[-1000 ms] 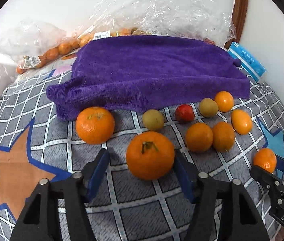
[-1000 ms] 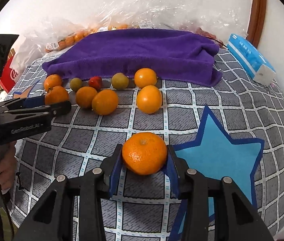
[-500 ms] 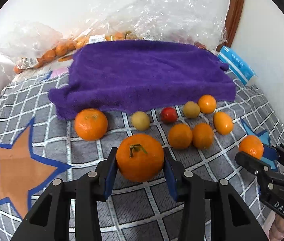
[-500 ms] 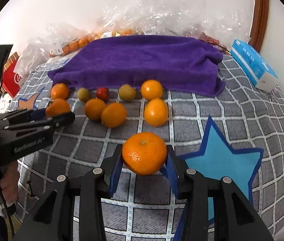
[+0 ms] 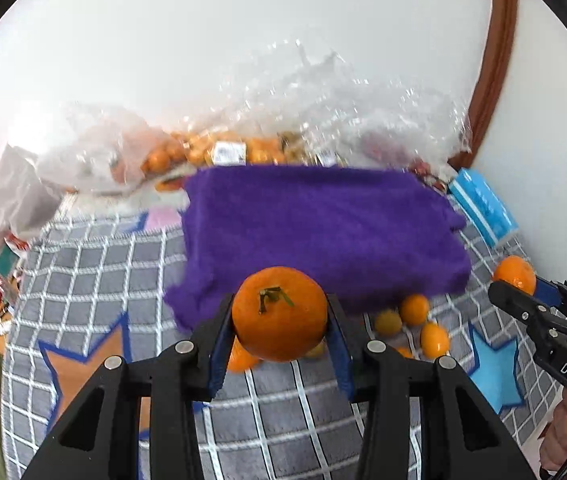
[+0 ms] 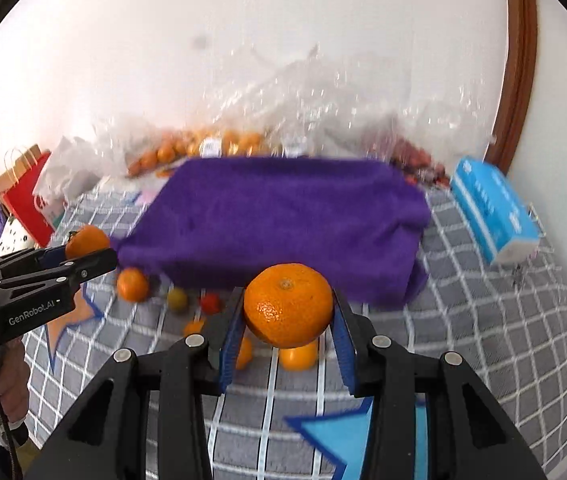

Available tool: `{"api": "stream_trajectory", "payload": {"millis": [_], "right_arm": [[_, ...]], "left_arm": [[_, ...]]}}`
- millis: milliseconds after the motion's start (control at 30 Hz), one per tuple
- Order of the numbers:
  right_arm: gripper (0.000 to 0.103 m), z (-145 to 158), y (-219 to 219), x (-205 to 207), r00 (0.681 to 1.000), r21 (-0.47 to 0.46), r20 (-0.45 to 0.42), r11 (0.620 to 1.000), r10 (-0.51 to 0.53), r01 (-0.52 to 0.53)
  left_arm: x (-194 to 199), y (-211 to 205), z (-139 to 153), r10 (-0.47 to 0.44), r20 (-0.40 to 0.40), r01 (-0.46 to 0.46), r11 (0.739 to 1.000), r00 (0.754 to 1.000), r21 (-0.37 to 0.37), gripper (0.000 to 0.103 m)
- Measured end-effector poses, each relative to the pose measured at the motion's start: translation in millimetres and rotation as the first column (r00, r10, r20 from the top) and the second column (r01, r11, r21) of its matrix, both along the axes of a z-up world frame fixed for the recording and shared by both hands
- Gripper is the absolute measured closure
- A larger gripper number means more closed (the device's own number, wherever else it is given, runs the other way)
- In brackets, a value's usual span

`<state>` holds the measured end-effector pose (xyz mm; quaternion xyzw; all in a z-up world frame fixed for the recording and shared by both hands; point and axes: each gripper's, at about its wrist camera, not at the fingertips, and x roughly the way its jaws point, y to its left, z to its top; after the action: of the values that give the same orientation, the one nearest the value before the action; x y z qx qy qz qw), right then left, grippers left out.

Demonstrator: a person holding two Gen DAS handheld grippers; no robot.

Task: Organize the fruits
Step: 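Lift both held oranges and carry them over the purple towel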

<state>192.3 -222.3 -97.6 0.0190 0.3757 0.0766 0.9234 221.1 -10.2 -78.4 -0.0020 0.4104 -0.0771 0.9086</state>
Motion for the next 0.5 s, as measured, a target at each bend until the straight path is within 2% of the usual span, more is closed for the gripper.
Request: {"api": "stream_trajectory", "payload": {"millis": [233,500], "right_arm": [[0.062,16,-1,33,0.999,0.007,0.031,1.000,-0.011,0.011],[0.062,-3,-12,77,0.999,0.005,0.010,0.999,-0.040,0.040]], "left_arm": [[33,3,8,0.007,0.008,-0.007,1.000,1.000,-0.010,0.062],[80,-4,-8,-0.019,-0.013,0.018,0.999,1.000,-0.031,0.062]]}}
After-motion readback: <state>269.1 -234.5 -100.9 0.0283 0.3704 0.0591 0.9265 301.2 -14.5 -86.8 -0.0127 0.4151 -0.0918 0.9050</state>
